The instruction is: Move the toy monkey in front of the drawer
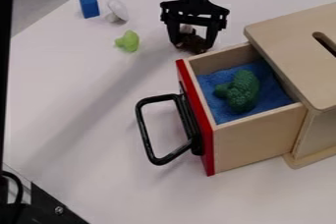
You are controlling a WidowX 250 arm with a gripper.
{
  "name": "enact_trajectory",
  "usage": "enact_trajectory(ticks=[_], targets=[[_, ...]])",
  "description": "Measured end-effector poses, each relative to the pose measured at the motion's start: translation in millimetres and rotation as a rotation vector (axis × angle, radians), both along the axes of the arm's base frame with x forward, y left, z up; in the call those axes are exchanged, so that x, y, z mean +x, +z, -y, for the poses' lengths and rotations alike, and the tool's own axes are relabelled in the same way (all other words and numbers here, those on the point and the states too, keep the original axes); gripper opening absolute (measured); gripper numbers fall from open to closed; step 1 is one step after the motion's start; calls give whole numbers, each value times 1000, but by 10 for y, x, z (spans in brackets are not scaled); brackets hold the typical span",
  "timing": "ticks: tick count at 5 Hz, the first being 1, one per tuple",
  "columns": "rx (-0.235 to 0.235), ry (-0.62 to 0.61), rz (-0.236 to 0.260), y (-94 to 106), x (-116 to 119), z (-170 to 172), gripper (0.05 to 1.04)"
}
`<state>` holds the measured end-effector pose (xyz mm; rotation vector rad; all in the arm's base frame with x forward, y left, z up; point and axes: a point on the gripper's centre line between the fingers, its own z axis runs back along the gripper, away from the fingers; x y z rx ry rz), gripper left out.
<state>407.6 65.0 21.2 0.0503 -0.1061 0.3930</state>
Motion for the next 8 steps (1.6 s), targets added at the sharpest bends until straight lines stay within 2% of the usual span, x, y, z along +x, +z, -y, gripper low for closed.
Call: enact_trajectory(ticks=[1,3,4,5,6,7,8], targets=[[-13,19,-9,-55,26,-57,961],[-4,38,1,-55,40,-98,428],[-9,35,2,-62,42,-91,277],[-9,38,5,-56,41,-90,213],[-9,52,20,40,4,-22,181],[14,103,98,414,-91,-18,169],[24,153,150,713,-280,-3,169]])
